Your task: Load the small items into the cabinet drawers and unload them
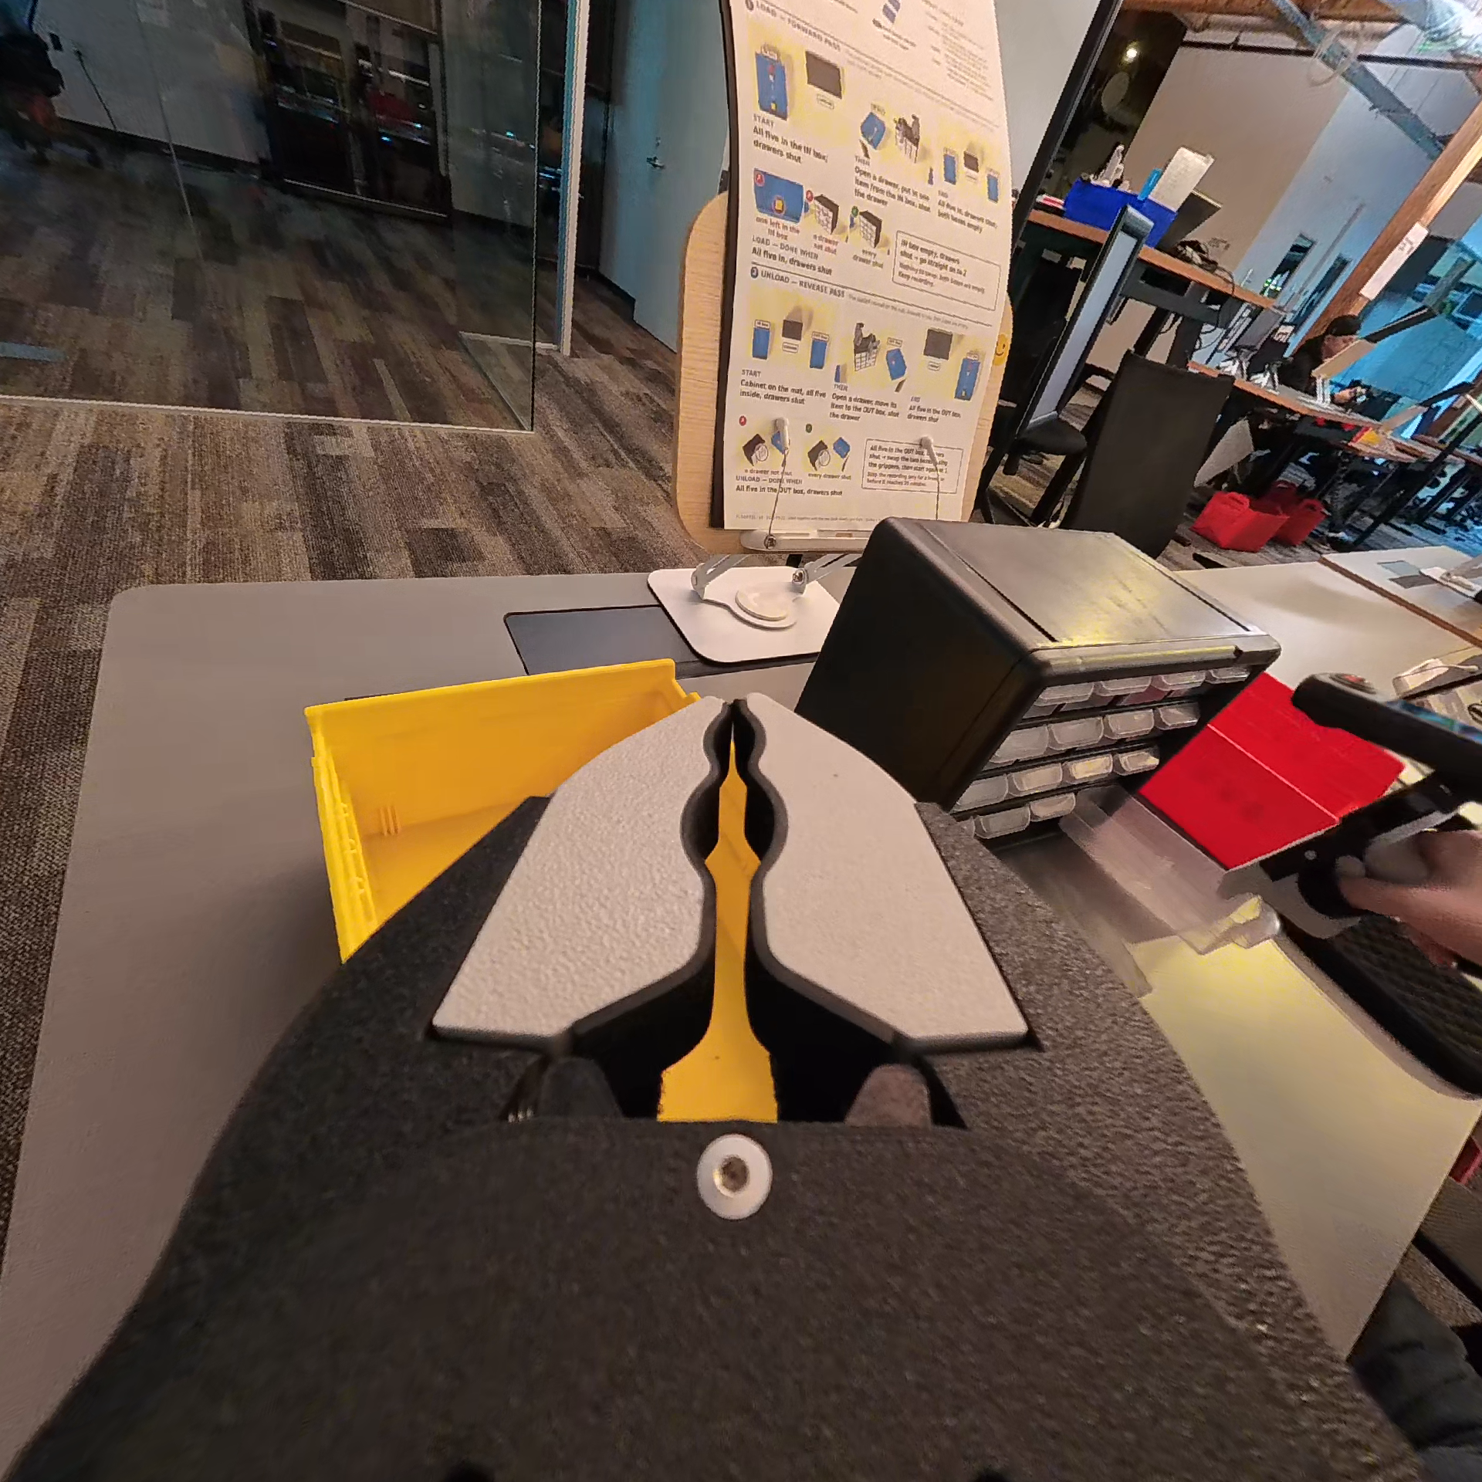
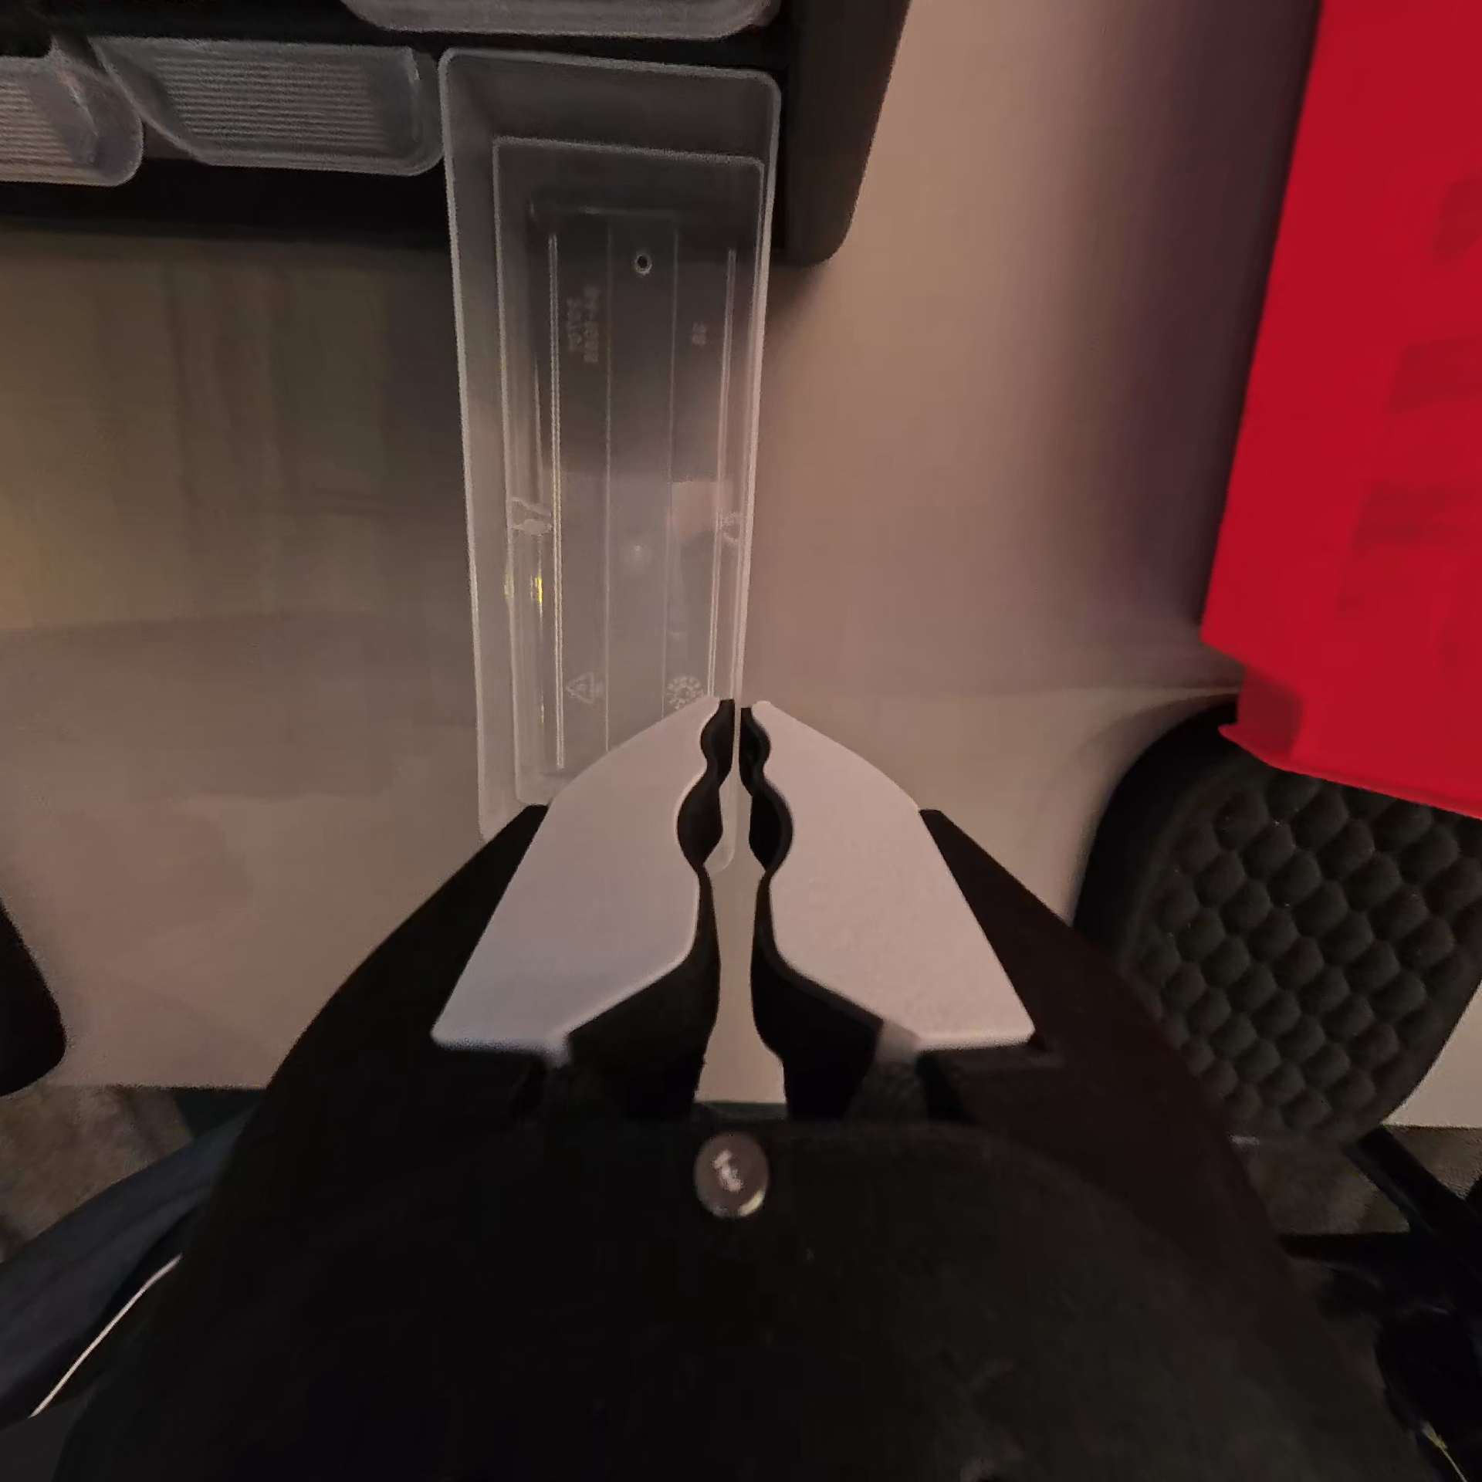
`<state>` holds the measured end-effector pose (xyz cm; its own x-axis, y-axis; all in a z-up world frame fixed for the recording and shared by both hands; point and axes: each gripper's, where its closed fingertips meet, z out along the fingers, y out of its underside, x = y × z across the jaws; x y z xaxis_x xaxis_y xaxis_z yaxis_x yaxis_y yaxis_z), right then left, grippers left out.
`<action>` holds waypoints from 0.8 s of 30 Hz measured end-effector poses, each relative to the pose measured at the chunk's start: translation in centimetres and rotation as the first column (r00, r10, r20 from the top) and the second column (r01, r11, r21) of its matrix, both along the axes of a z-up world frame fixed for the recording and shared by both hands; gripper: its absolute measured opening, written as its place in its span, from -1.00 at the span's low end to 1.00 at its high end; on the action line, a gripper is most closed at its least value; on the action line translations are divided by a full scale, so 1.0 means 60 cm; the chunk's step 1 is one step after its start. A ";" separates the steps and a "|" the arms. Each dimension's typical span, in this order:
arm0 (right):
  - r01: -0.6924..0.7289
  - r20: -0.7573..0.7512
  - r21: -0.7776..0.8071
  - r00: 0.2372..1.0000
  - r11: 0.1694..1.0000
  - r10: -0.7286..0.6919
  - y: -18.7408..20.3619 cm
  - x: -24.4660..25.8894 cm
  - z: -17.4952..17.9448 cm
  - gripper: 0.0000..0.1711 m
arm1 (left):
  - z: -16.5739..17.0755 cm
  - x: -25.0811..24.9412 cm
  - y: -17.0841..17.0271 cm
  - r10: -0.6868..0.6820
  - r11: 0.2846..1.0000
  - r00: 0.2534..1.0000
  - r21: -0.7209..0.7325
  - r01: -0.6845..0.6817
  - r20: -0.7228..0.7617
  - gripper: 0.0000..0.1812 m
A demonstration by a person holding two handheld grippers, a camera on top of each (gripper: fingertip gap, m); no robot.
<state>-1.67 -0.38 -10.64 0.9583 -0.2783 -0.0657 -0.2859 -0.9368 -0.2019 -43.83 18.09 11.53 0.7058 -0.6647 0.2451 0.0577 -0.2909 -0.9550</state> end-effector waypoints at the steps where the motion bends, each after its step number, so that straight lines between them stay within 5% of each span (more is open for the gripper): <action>1: -0.006 -0.010 -0.014 1.000 1.000 0.006 -0.003 -0.002 0.003 -0.98 | 0.000 0.000 0.000 0.000 1.000 1.000 0.000 0.000 -0.003 -1.00; 24: -0.003 0.014 -0.110 1.000 0.994 0.004 0.003 0.006 0.013 -0.98 | 0.001 -0.006 0.001 0.010 1.000 1.000 0.001 -0.010 0.006 -1.00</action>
<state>-1.32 -0.18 -9.87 0.9599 -0.2796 -0.0218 -0.2803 -0.9545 -0.1017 -44.17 18.16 11.58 0.7111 -0.6577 0.2485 0.0661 -0.2893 -0.9549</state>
